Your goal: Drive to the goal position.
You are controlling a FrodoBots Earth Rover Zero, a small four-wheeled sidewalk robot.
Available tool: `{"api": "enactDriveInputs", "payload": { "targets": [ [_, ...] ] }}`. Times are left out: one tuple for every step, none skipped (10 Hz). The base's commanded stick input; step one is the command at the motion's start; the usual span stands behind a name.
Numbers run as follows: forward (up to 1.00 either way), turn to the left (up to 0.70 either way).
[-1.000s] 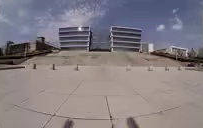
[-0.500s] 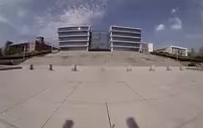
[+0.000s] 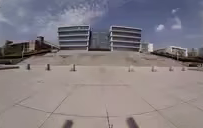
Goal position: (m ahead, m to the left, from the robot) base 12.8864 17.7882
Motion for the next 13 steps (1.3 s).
{"api": "enactDriveInputs", "payload": {
  "targets": [
    [0.70,-0.08],
    [0.70,0.00],
    [0.70,0.00],
    [0.70,0.00],
    [0.70,0.00],
    [0.70,0.00],
    [0.70,0.00],
    [0.70,0.00],
    [0.70,0.03],
    [0.70,0.15],
    [0.70,0.20],
    [0.70,0.18],
    [0.70,0.00]
  ]
}}
